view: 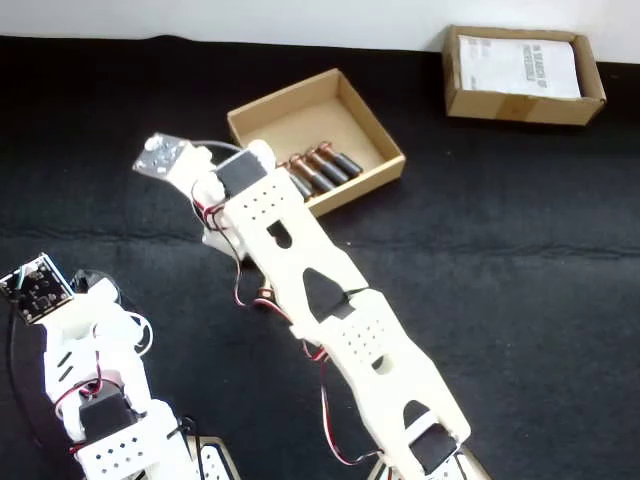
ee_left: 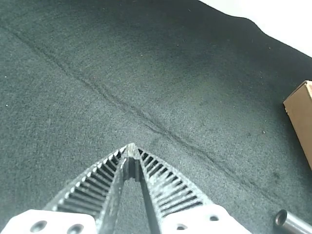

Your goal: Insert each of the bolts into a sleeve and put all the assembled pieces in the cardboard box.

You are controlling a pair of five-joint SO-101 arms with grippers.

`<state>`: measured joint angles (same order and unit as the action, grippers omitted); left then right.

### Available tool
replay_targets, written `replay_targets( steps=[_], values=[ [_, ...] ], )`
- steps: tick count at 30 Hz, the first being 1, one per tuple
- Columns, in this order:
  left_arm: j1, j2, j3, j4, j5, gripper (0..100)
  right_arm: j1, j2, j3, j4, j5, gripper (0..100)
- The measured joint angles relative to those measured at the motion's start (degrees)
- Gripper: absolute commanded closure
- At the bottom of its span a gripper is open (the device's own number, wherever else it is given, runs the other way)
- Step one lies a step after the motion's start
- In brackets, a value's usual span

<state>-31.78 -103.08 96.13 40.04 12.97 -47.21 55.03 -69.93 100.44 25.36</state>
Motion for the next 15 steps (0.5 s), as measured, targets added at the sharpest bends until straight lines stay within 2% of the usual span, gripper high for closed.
replay_targets(
  steps=[4,15],
  values=[
    [0.00,0.00,0.00,0.00,0.00,99,-0.62,0.00,3.08,0.00,0.35,85.7],
    [0.00,0.00,0.00,0.09,0.00,99,-0.70,-0.09,7.82,-0.35,8.09,85.7]
  ],
)
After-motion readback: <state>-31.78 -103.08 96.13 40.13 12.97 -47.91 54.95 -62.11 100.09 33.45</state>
